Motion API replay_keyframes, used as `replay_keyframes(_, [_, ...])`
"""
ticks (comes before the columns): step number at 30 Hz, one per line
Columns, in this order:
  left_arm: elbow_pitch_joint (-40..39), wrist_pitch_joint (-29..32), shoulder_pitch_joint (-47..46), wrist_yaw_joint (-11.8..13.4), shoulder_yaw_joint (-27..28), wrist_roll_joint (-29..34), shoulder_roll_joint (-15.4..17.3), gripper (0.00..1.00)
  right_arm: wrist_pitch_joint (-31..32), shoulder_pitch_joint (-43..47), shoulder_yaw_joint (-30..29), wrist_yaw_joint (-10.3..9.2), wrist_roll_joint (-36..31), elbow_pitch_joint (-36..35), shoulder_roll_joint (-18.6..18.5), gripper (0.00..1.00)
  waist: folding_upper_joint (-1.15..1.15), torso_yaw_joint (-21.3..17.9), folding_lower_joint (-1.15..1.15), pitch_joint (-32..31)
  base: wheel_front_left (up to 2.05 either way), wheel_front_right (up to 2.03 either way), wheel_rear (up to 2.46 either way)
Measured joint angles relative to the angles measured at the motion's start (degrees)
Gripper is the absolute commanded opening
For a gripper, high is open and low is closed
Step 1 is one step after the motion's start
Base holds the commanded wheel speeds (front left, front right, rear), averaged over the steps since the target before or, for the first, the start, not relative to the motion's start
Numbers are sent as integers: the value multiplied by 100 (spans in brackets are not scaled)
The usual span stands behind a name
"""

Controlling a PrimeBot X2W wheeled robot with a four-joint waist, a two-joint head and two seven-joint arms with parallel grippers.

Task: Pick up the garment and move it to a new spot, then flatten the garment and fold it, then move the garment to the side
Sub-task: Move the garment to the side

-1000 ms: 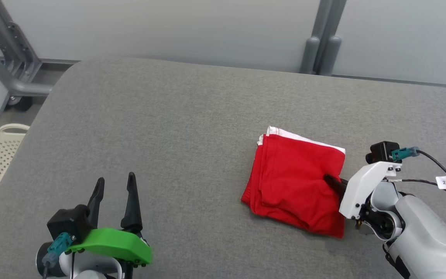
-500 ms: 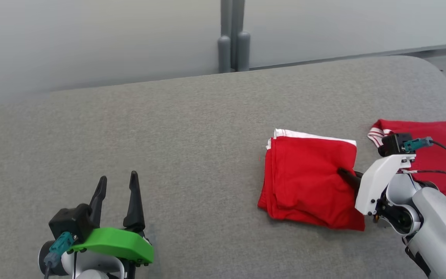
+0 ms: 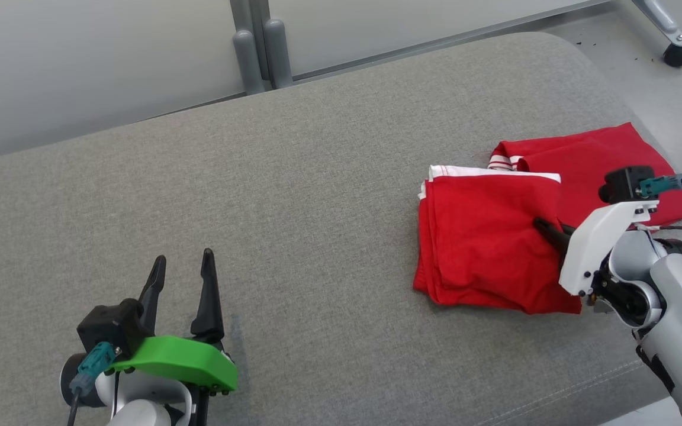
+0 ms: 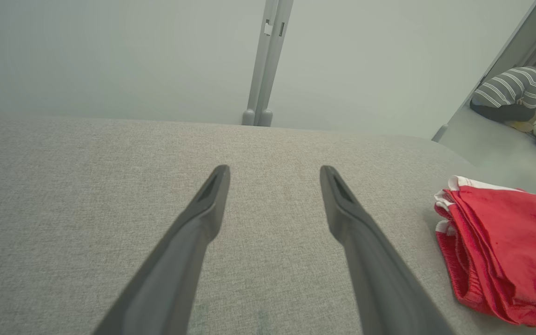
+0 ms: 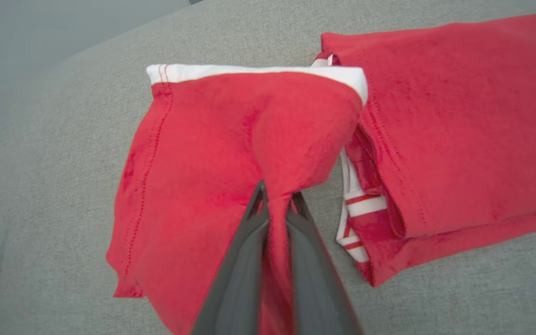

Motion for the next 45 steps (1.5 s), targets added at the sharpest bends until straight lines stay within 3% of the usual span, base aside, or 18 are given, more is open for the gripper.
replay_keyframes(13, [34, -7, -5, -7, -42, -1, -12, 100, 57, -133, -65, 0, -377, -30, -233, 0, 0, 174, 0, -69, 0, 0, 0])
replay_keyframes(30, [-100, 11, -82, 24, -88, 8, 21, 100, 994, -452, 89, 1, -802, -654, -1658, 0, 0, 330, 0, 99, 0, 0, 0])
replay_keyframes(37, [-132, 53, -202, 16, -140, 78, 42, 100, 494, -591, 151, 1, -1308, -289, -1979, 0, 0, 505, 0, 256, 0, 0, 0])
replay_keyframes(45, [-156, 110, -283, 21, -179, 124, 94, 100, -278, -699, 336, 2, -1742, 324, -2024, 0, 0, 728, 0, 399, 0, 0, 0])
